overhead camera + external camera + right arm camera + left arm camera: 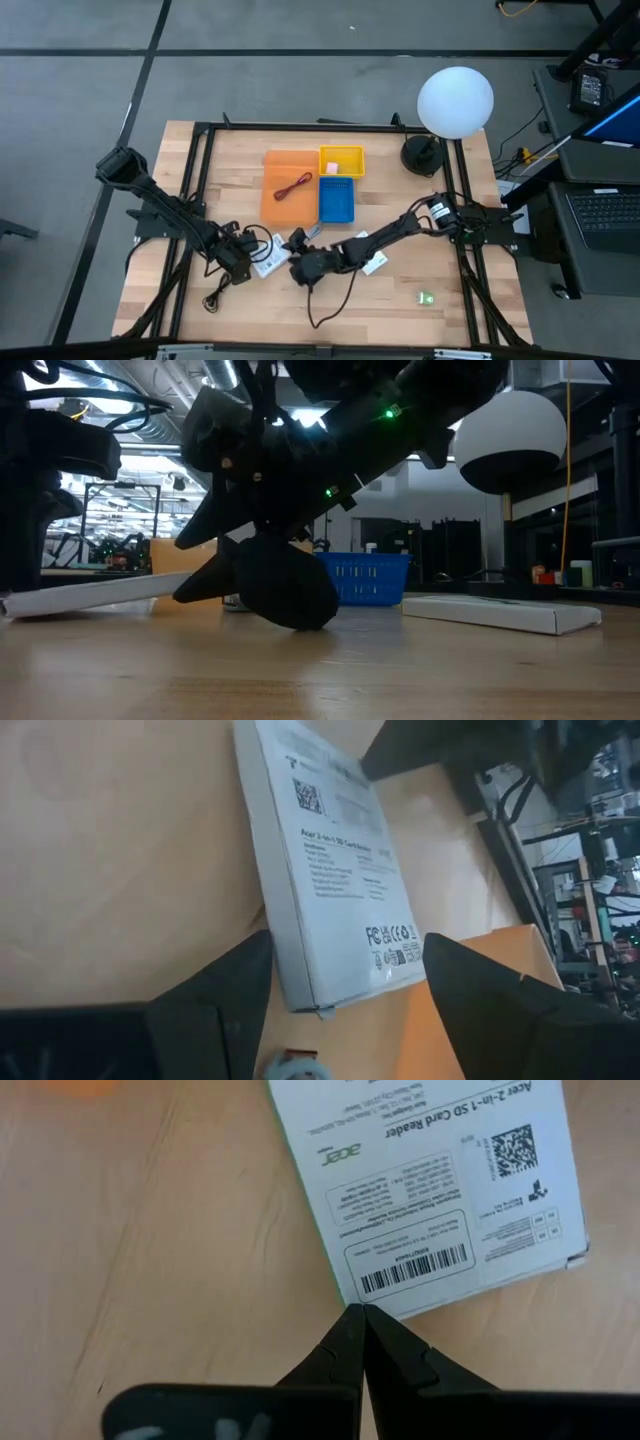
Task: Pick and place items into bin
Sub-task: Put the left card reader box into the blue bin
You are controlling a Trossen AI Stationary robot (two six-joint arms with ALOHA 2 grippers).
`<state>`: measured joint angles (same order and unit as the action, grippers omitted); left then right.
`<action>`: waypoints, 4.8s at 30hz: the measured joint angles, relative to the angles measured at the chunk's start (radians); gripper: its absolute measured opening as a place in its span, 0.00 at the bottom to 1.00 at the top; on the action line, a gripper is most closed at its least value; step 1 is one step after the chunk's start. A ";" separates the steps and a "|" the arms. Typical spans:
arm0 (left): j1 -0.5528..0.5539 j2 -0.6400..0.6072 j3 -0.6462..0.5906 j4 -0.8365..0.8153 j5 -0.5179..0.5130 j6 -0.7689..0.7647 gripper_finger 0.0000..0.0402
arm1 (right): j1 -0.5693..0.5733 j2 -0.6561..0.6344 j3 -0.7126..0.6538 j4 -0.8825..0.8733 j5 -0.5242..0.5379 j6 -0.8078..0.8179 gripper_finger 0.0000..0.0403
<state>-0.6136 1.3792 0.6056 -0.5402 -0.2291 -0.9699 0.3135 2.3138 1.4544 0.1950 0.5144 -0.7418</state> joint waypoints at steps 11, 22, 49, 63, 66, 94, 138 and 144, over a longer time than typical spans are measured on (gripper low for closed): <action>0.000 0.000 0.000 0.000 -0.005 0.015 0.00 | -0.010 0.000 0.015 -0.077 0.000 -0.015 0.53; 0.000 0.000 0.000 -0.001 -0.006 0.035 0.00 | -0.008 0.002 0.030 -0.012 -0.003 -0.145 0.52; 0.000 0.002 -0.002 0.081 0.015 0.138 0.00 | -0.009 0.007 0.062 -0.007 0.004 -0.187 0.04; 0.000 -0.025 -0.001 0.070 0.010 0.136 0.00 | 0.014 -0.001 0.063 -0.014 0.098 -0.181 0.04; 0.000 -0.043 0.000 0.067 0.010 0.136 0.00 | 0.024 -0.020 0.063 -0.027 0.102 -0.179 0.04; -0.055 -0.303 0.001 0.074 -0.438 0.453 0.00 | 0.037 -0.384 0.065 -0.578 0.129 0.489 0.04; -0.052 -0.306 0.001 0.291 -0.584 0.718 0.00 | -0.076 -0.866 -0.398 -0.659 0.187 1.447 0.04; -0.052 -0.306 0.001 0.306 -0.584 0.719 0.00 | -0.111 -0.843 -0.382 -0.634 0.098 1.556 0.04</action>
<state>-0.6659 1.0729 0.6067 -0.2343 -0.8131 -0.2514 0.2028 1.4711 1.0725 -0.4391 0.6126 0.8147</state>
